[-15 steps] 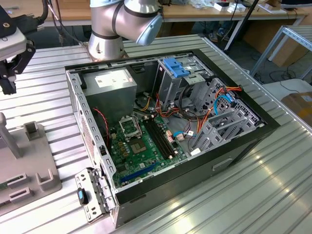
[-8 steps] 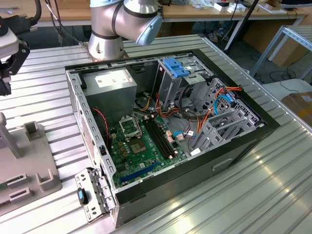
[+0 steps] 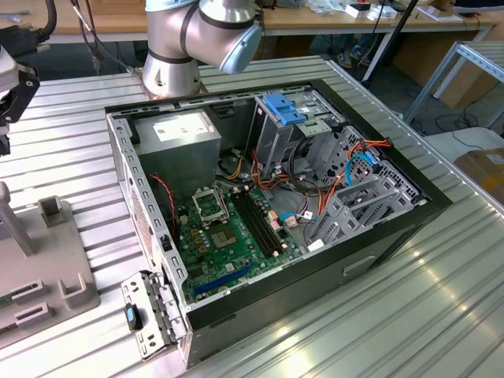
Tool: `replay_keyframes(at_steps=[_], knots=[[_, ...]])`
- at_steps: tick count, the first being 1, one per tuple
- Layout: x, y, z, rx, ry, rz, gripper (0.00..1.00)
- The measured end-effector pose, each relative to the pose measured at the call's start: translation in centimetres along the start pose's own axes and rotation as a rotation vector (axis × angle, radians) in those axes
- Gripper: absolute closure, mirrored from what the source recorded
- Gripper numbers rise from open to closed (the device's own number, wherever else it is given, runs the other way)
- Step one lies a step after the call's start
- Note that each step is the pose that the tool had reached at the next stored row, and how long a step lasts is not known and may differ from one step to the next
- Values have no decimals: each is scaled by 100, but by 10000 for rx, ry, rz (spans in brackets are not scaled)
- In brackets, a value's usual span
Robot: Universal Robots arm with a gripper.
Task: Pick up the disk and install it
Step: 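Reach for the disk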
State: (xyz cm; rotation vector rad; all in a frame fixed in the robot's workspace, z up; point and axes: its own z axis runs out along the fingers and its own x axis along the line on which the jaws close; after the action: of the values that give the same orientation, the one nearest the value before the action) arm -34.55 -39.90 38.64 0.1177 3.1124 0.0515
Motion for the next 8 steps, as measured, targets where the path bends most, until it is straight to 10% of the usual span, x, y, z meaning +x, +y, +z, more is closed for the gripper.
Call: replay_keyframes(at_steps=[8], knots=[[284,-22,3,1,0,1,89]])
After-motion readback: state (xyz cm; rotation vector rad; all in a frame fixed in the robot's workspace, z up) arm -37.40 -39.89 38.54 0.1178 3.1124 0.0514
